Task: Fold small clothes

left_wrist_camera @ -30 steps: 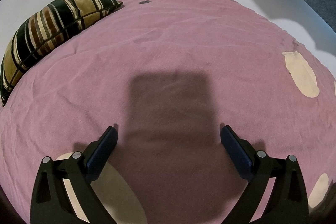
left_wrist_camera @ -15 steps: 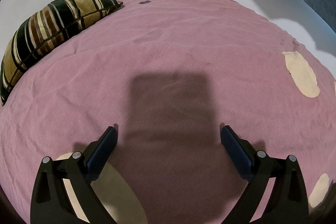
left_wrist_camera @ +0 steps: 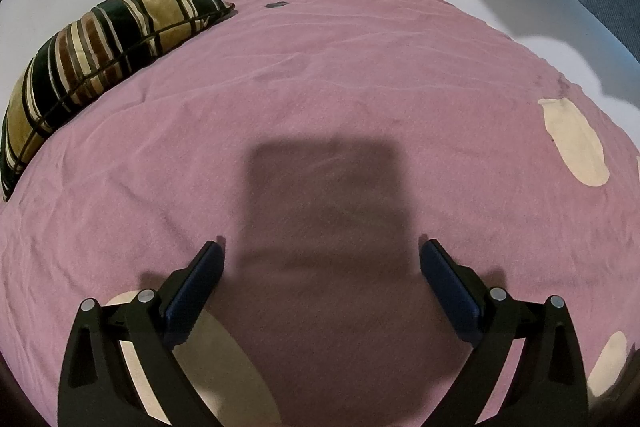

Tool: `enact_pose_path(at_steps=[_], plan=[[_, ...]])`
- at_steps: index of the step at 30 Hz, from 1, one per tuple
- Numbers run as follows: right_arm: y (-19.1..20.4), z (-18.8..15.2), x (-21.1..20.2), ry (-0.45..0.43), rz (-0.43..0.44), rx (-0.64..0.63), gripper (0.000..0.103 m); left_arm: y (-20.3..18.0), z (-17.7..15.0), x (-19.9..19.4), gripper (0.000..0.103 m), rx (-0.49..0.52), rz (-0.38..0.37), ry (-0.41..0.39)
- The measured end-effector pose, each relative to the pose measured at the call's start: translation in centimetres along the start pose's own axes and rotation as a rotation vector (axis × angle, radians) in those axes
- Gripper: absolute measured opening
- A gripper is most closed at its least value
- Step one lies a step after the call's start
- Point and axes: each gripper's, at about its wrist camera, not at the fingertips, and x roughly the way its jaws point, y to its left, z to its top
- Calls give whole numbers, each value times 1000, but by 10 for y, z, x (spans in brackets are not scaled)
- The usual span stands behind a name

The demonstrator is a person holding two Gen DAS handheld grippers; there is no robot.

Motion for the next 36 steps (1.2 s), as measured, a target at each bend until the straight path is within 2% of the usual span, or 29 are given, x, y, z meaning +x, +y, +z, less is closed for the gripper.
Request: enact_pose_path(at_steps=[36], plan=[[0,-2,0,-1,-1,2,101,-3,1,-4,99,-1,7,1]])
